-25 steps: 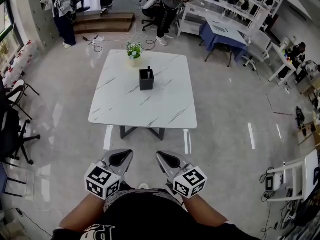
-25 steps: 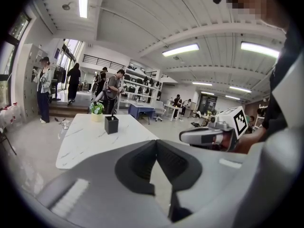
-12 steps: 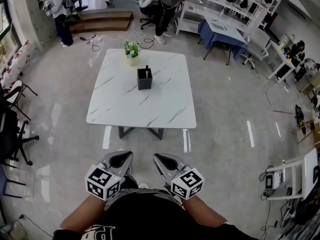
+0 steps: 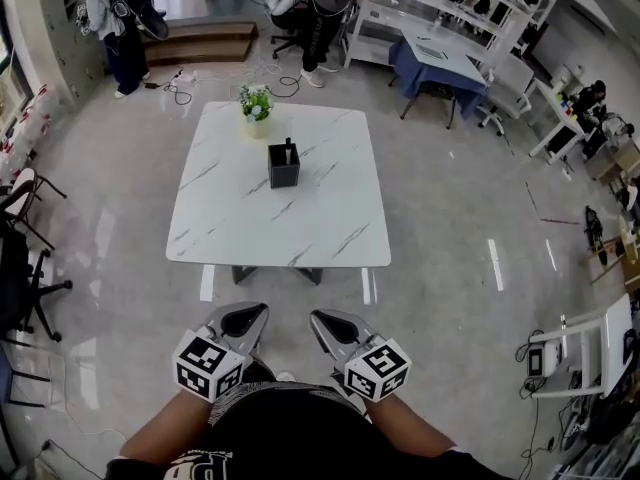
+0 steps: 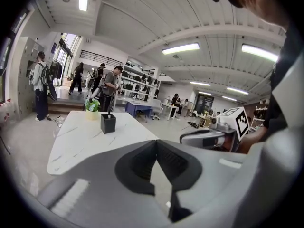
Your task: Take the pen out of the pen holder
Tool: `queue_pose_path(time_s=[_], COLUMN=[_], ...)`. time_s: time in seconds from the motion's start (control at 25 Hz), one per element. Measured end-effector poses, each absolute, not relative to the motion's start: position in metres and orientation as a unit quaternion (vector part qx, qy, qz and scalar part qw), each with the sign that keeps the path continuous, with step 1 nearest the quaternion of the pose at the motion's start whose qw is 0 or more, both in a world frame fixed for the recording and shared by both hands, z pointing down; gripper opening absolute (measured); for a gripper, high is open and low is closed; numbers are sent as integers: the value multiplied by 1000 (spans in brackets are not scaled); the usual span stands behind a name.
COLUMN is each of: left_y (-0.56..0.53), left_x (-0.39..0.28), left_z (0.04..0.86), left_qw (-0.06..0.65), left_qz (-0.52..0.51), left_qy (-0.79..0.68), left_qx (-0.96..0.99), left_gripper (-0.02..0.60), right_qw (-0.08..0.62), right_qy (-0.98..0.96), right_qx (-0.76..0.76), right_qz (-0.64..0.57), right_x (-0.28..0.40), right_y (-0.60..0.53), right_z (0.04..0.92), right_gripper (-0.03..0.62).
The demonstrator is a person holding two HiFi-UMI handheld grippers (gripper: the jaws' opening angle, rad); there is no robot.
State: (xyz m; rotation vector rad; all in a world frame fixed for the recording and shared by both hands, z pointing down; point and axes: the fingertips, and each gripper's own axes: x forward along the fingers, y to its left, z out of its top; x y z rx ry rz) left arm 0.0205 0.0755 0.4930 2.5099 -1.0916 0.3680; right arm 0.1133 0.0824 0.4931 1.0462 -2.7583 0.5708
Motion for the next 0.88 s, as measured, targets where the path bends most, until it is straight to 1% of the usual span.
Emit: queue_pose_path(time_s=[0.24, 0.88], left_y=[38, -120], left_x=[7, -36], left_z=[496, 473], left_qw=[193, 172], left_qz=[133, 133], left_qy=[-391, -362], left_qx=[890, 907], left_gripper=[57, 57], right_qw=[72, 77], right_qy=[-916, -904], right_qx=[350, 386], right_qz=[185, 166], right_x=[105, 63], right_y=[40, -108], right_z=[490, 466], right_gripper=[0, 0])
